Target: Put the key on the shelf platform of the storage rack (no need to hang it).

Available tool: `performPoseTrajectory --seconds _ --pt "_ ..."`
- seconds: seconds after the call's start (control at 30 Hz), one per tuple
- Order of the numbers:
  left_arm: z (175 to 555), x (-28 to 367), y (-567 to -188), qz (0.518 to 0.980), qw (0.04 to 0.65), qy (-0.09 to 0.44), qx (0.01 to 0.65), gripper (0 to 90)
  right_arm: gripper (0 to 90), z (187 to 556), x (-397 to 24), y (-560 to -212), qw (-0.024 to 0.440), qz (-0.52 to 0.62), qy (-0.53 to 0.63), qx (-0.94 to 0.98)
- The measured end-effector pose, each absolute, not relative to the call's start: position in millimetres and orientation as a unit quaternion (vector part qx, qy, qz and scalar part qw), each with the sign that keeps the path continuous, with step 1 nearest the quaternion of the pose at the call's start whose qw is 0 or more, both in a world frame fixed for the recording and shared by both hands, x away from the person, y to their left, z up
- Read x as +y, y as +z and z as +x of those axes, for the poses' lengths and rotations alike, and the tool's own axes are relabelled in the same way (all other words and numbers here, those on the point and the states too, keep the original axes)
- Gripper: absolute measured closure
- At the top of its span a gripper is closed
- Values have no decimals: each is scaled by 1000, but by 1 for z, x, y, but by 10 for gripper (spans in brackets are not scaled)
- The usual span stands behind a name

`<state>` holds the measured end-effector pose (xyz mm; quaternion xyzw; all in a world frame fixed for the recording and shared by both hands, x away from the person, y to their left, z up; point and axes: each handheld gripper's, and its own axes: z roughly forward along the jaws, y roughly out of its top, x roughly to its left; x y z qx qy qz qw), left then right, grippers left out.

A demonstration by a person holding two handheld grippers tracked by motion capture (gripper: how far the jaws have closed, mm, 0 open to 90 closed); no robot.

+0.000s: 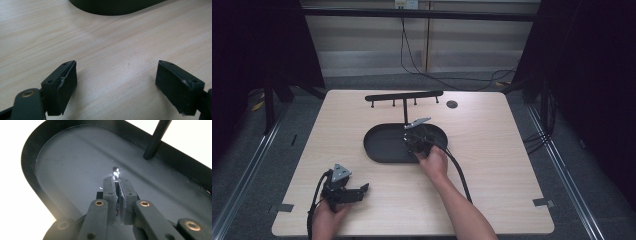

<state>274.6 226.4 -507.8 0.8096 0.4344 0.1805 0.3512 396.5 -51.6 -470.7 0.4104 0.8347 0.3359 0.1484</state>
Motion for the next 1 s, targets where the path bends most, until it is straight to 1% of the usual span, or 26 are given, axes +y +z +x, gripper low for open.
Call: performPoseTrajectory --seconds 0.6,0.7,1.0 --pt "275 226 -508 809 352 180 435 174 848 398 -46 -475 153 413 332 834" --pt "275 226 -508 809 352 180 435 174 847 400 -45 -480 152 407 313 844" --pt "275 226 -508 809 351 180 435 174 847 400 -45 -484 150 411 313 843"
